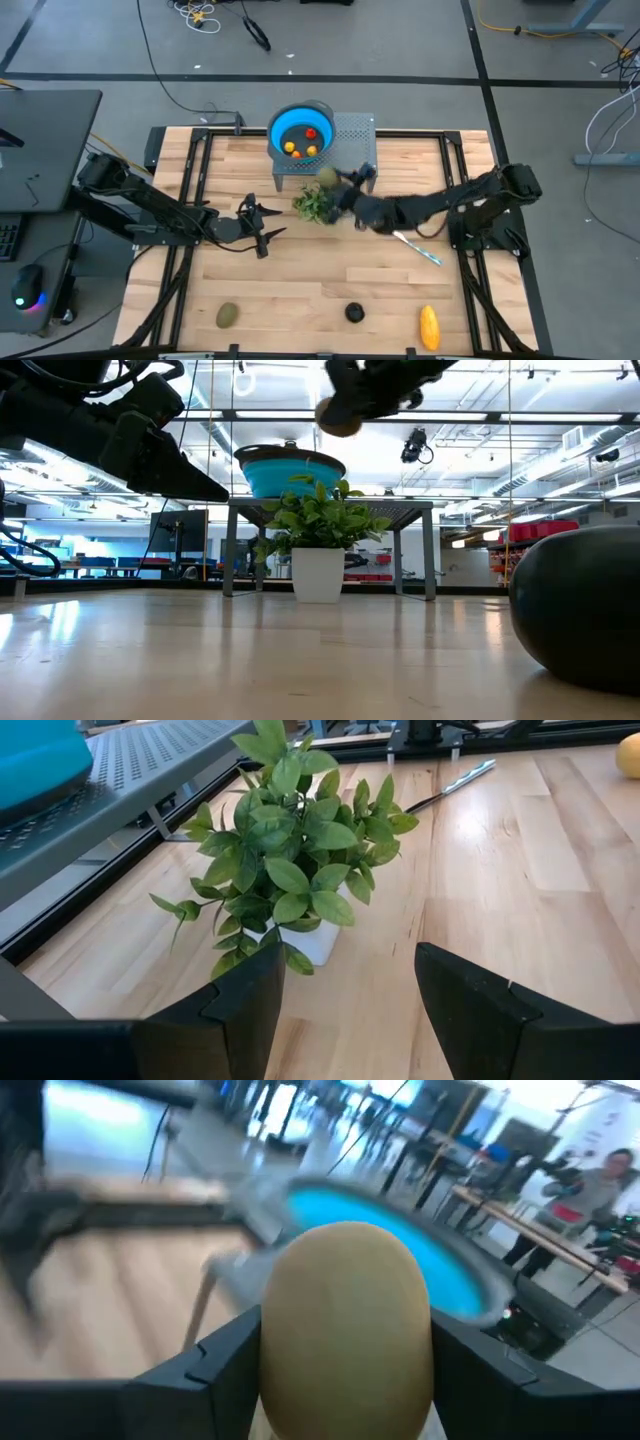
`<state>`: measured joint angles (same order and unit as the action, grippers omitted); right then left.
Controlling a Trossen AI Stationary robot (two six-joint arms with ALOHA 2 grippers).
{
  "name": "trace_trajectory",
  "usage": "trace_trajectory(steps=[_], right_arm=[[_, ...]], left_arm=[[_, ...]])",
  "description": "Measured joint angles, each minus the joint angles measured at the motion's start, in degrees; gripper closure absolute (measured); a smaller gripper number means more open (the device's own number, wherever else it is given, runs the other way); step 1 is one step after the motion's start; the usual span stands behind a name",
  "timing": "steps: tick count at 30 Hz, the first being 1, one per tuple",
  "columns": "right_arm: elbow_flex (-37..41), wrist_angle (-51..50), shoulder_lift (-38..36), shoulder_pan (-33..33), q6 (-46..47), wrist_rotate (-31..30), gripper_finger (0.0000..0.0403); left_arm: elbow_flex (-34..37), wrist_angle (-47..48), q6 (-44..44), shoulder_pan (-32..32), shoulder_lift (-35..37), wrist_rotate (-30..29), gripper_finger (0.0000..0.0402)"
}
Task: Pick & Place Fruit
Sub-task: Put the brown kiwi into the blue strainer bowl on the shelf
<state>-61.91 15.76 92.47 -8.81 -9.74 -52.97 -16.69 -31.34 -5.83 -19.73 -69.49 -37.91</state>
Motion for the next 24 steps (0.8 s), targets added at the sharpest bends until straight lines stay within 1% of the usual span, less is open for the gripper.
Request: trace_trajectory(steps=[2,4,8,11,18,24], right_arm=[[0.0,5.73,0.0,2.86,-1.92,2.73,0.0162],[0.0,10.38,0.0,5.95,-3.13,7.58,0.0162],[0.0,15.28,0.0,12.01,-1.39,19.79,0.0162],[0.0,18.01,0.53,15.87,0.74,25.92,0.0161],[-1.57,19.85,3.27,21.88,-0.4,32.82,0.0156],[-1.95,19.68,5.04,24.43,-2.23,33.69,0.0155]], left_arm=[[0.0,-0.02,0.0,0.01,0.0,0.0,0.0168],[0.0,0.14,0.01,-0.02,0.0,0.01,0.0168],[0.0,0.29,0.01,0.0,0.0,0.0,0.0168],[0.0,0.32,0.01,-0.02,0.0,0.0,0.0168],[0.0,0.35,0.4,-0.02,0.0,-0.72,0.0168],[0.0,0.69,0.46,-0.01,0.0,-1.07,0.0168]])
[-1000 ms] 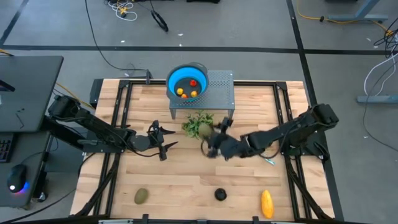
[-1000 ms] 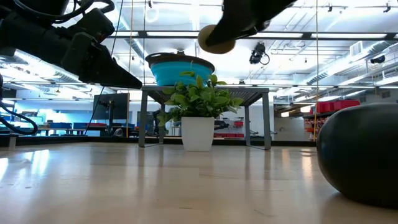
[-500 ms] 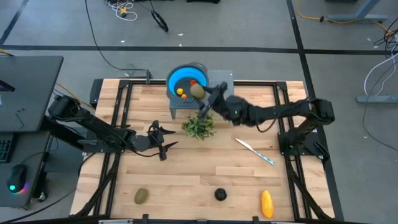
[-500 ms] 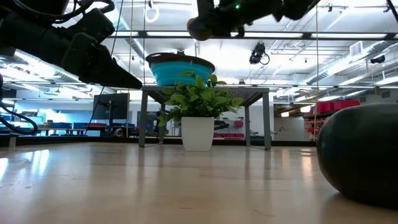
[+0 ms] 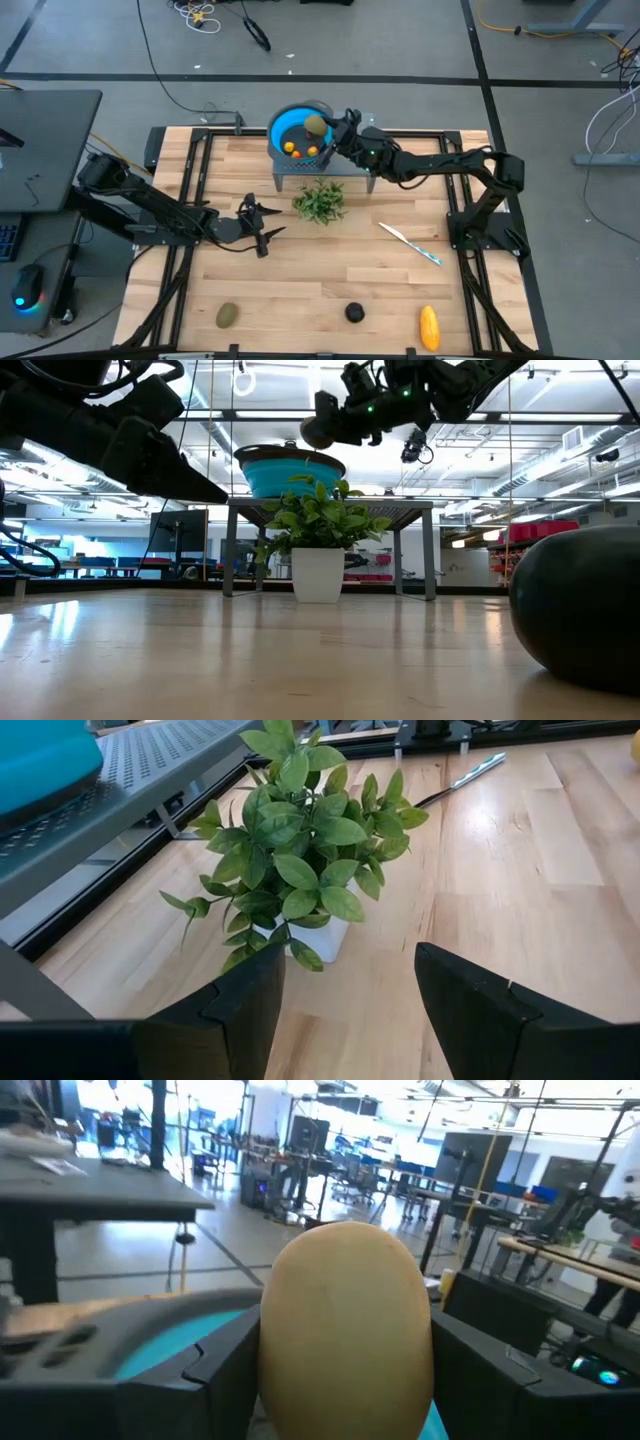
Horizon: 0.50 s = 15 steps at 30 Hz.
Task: Pick & Place Fruit
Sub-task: Put the brown kiwi into the blue strainer bowl on the shelf, then put the black plum into the blue strainer bowl on the shelf
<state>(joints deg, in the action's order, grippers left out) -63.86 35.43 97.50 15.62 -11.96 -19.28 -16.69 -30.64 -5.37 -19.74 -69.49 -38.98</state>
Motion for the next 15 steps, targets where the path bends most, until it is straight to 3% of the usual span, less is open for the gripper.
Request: trace_trajectory(steps=[4,15], right_arm=[[0.0,-0.08,0.47,0.62,-1.5,0.08,0.0149],[0.0,0.41,0.47,0.98,-2.49,1.89,0.0085]], left_arm=[[0.0,0.17,-0.02,0.02,0.0,0.11,0.0168],[0.0,0.4,-0.02,0.02,0.0,0.2,0.0168]])
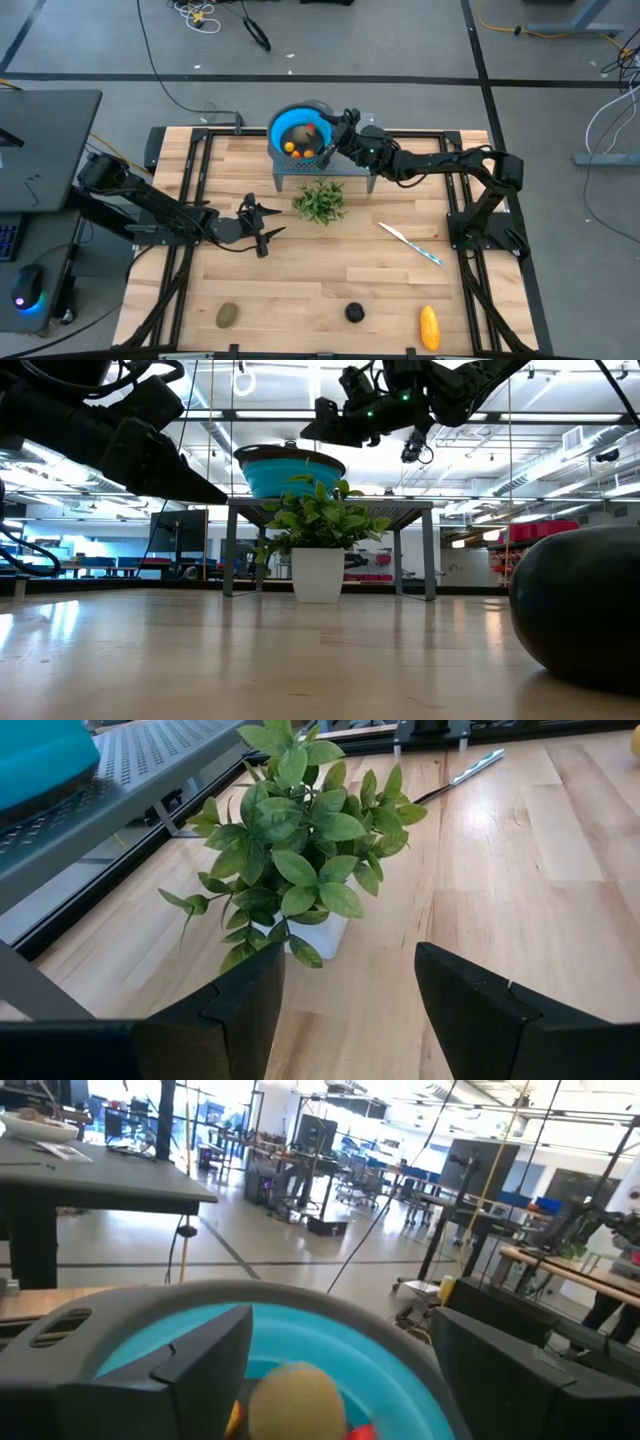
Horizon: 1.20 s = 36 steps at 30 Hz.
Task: Pick & Place Fruit
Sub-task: Put the black plum into the blue strainer bowl on the shelf
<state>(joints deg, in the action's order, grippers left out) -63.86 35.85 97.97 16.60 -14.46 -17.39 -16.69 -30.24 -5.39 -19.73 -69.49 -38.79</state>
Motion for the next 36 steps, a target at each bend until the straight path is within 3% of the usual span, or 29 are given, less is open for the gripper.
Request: trace_trajectory(steps=[11,20,27,32,36], right_arm=[[-0.13,-0.97,-2.8,-5.4,-0.02,-0.02,0.0083],[-0.09,-21.46,-3.06,-15.16,4.83,-2.55,0.0089],[-0.04,-27.07,-3.86,-23.62,8.38,-7.85,0.009],[-0.05,-32.9,-4.46,-28.38,14.46,-7.45,0.009],[-0.04,-41.68,-4.55,-30.82,20.78,-2.87,0.009]], left_arm=[[0.0,1.45,-0.18,-0.02,0.0,-0.04,0.0168],[0.0,1.44,-0.42,-0.01,0.0,0.02,0.0168],[0.0,0.75,-0.92,-0.02,0.0,0.02,0.0168],[0.0,0.68,-0.94,-0.02,0.0,0.02,0.0168],[0.0,0.72,-1.35,0.0,0.0,0.85,0.0168]])
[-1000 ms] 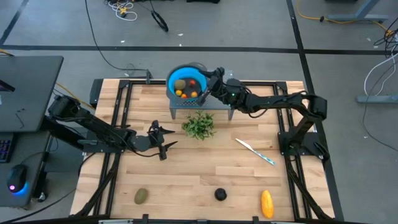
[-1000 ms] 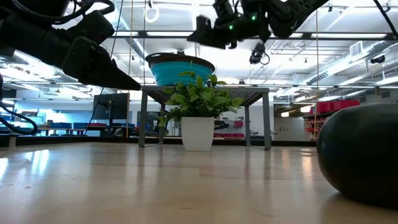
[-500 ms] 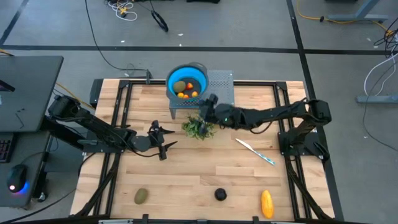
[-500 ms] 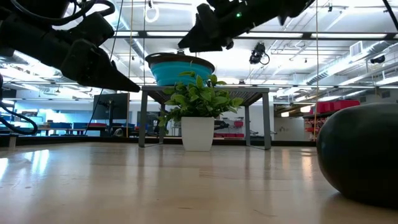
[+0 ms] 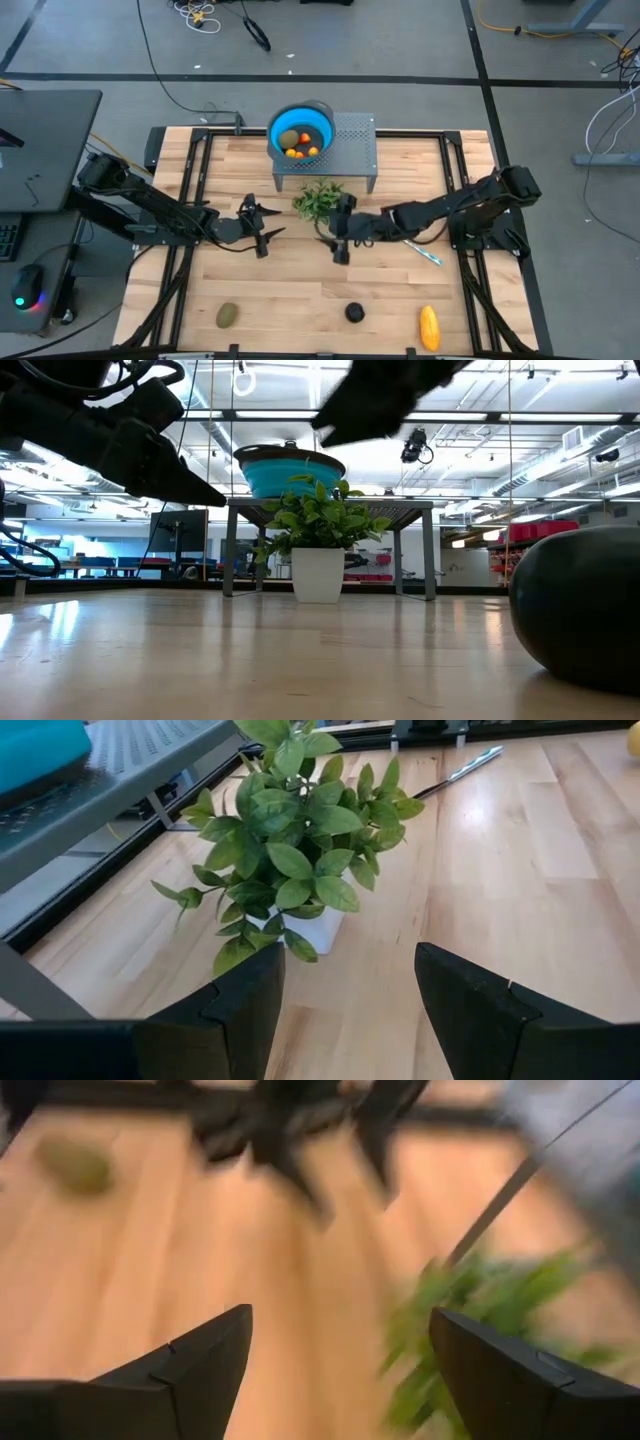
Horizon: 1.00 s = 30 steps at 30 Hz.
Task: Pick & Place Fruit
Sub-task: Put the black plum into the blue strainer bowl on the shelf
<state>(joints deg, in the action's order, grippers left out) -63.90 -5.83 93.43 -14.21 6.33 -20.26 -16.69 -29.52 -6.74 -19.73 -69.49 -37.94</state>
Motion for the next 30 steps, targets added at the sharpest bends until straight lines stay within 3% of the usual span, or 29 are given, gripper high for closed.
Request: trace_trajectory(steps=[5,11,18,30], right_arm=[[2.03,-4.55,0.0,-2.33,8.77,7.42,0.009],[5.64,-3.77,0.0,-5.67,11.41,15.03,0.009],[7.89,-3.01,0.02,-9.17,12.11,14.56,0.009],[7.94,-2.79,0.33,-14.78,21.32,12.23,0.0088]], left_arm=[[0.0,-0.2,-0.16,0.0,0.0,0.07,0.0168],[0.0,-1.24,-0.06,0.0,0.0,0.07,0.0168],[0.0,-1.2,0.17,-0.02,0.0,-0.13,0.0168],[0.0,-1.2,0.12,-0.01,0.0,-1.04,0.0168]])
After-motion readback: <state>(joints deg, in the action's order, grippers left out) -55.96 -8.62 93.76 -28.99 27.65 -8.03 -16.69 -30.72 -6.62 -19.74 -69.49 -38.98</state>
